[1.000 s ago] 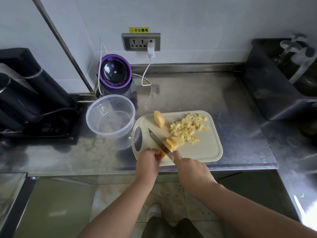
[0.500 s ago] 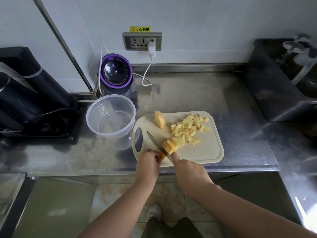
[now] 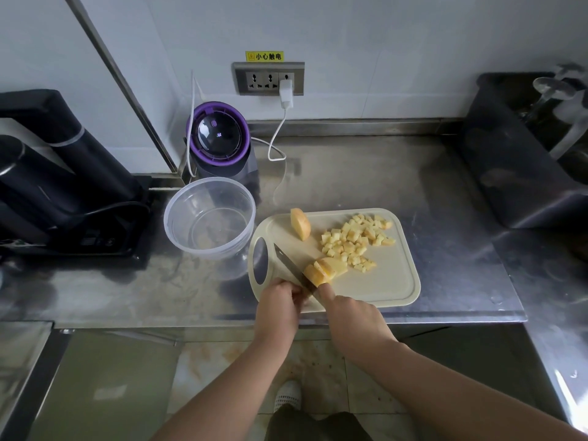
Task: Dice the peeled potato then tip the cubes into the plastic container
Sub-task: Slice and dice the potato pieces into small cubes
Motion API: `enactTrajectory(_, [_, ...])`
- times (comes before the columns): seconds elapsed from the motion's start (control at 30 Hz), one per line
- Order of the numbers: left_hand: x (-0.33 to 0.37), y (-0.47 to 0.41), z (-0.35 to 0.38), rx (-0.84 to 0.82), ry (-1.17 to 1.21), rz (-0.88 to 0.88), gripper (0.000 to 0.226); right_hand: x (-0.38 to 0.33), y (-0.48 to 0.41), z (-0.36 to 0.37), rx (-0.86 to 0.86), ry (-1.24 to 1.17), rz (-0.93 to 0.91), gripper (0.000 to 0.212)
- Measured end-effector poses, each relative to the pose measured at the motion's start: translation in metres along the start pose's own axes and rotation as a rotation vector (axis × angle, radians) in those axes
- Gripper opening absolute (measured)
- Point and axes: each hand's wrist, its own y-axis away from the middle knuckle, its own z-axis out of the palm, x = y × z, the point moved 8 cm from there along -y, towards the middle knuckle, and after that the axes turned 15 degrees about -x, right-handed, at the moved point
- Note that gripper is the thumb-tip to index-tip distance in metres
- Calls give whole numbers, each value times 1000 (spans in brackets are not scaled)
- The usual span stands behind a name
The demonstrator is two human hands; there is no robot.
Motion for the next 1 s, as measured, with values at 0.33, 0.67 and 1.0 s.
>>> enactTrajectory(0.33, [1, 0, 0, 17, -44, 13, 16, 1, 10, -1, 1, 5, -7, 57])
enactTrajectory(0.67, [-2, -1, 2, 22, -62, 18, 12, -2, 7, 3, -26, -3, -9, 63])
enactTrajectory(1.0, [-7, -3, 6, 5, -12, 10, 21, -8, -9, 11, -25, 60, 17, 60])
